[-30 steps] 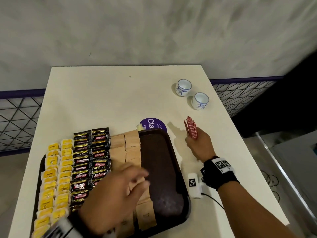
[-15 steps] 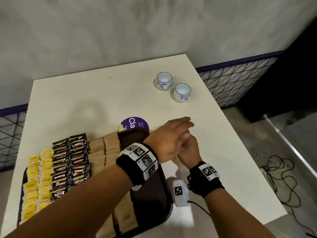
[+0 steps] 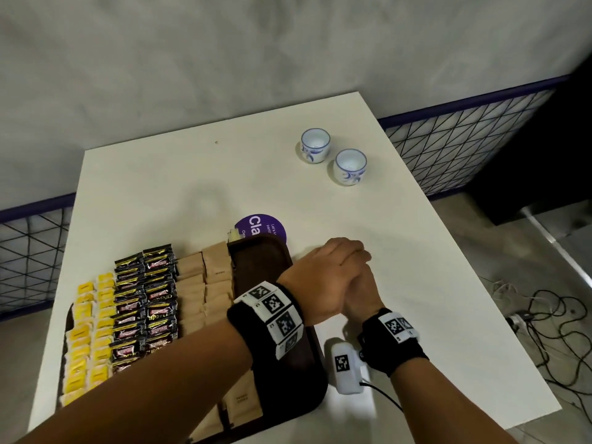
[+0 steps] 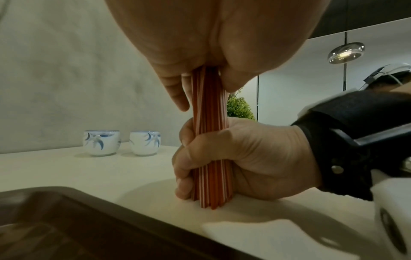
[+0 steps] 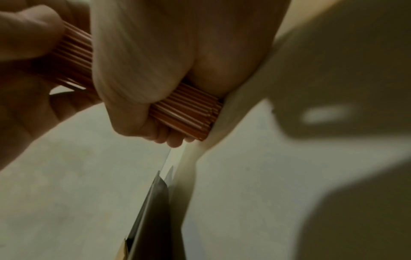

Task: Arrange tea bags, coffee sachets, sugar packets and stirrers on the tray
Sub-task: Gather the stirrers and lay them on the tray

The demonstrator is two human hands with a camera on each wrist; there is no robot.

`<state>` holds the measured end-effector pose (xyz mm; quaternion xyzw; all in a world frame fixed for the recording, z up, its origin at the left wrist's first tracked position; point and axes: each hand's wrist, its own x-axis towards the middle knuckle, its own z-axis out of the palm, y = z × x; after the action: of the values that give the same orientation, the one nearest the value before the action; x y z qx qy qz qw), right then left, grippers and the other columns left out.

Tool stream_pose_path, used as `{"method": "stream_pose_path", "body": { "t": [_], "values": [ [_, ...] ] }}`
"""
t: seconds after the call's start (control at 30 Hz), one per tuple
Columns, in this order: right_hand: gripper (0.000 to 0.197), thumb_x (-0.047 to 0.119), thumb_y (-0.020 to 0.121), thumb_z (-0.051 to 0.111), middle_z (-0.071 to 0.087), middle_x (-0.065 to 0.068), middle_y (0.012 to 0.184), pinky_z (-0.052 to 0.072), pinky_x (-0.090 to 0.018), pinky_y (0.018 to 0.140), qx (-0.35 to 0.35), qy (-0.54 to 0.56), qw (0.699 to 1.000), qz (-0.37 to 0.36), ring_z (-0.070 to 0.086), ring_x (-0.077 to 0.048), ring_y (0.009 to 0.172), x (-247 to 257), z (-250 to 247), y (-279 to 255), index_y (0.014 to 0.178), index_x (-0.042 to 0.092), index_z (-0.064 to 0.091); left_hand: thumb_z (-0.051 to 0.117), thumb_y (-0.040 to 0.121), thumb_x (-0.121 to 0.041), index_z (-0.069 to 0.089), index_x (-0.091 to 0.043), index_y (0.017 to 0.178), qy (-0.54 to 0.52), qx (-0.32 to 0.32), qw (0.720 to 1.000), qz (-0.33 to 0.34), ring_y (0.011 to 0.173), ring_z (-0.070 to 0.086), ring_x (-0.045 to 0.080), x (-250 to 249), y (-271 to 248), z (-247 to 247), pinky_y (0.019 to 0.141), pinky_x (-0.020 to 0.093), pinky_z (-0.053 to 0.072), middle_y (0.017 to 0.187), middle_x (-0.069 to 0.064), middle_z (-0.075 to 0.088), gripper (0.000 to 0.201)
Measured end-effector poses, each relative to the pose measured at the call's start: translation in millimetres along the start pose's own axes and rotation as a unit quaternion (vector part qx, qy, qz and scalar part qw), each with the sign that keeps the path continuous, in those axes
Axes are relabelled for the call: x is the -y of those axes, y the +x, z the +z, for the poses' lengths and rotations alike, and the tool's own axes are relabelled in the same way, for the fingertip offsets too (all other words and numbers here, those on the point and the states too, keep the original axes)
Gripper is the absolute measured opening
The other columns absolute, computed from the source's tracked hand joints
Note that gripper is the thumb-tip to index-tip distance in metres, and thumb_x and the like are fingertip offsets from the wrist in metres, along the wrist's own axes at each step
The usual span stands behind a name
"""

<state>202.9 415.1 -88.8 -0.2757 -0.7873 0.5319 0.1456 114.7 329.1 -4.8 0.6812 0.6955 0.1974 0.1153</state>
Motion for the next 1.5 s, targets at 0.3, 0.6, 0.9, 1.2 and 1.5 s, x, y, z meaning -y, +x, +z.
{"method": "stream_pose_path", "body": {
  "t": [0.3,0.6,0.9,1.2,1.5],
  "values": [
    [0.042,-0.014,0.099,0.036,0.044,0.008,0.076,0.04,-0.003,0.059,-0.114,0.038,0.993,-0.005,0.056,0.013,0.062,18,-1,7,0.078,0.023,0.038,0.047,0.073,-0.017,0.039,-0.006,0.128,0.08,0.008,0.997,-0.007,0.12,0.043,0.03,-13,-1,10,0.096,0.039,0.044,0.129,0.014,0.05,0.057],
    [0.017,-0.012,0.082,0.054,0.051,0.013,0.054,0.037,-0.009,0.05,-0.033,-0.002,0.997,-0.073,0.057,-0.011,0.062,14,0,1,0.068,-0.004,0.059,0.062,0.077,-0.009,0.049,-0.011,0.139,0.015,0.029,0.999,0.005,0.131,0.041,0.026,2,-2,-3,0.104,0.041,0.041,0.145,0.008,0.044,0.063],
    [0.038,0.032,0.063,0.077,0.057,-0.007,0.059,0.041,-0.034,0.056,-0.023,0.167,0.981,0.1,0.051,-0.018,0.058,21,1,-2,0.064,0.0,0.057,0.059,0.091,-0.001,0.049,-0.016,0.142,-0.124,0.069,0.99,-0.008,0.131,0.047,0.015,29,3,-37,0.11,0.023,0.037,0.144,0.003,0.047,0.053],
    [0.018,-0.004,0.085,0.065,0.056,0.01,0.078,0.041,-0.004,0.06,0.005,0.007,1.0,0.001,0.057,0.02,0.076,25,-4,10,0.085,0.013,0.061,0.051,0.096,-0.027,0.048,-0.007,0.138,-0.018,0.018,0.998,0.065,0.142,0.028,0.025,21,4,-13,0.117,0.041,0.025,0.152,0.01,0.037,0.046],
    [0.012,-0.007,0.082,0.064,0.042,0.021,0.085,0.035,0.005,0.072,0.013,-0.084,0.992,-0.095,0.046,0.031,0.09,10,0,15,0.094,-0.006,0.065,0.048,0.096,-0.037,0.057,-0.008,0.127,0.041,0.016,0.996,0.074,0.127,0.043,0.025,24,7,-9,0.103,0.041,0.04,0.132,0.007,0.053,0.043]
  ]
}}
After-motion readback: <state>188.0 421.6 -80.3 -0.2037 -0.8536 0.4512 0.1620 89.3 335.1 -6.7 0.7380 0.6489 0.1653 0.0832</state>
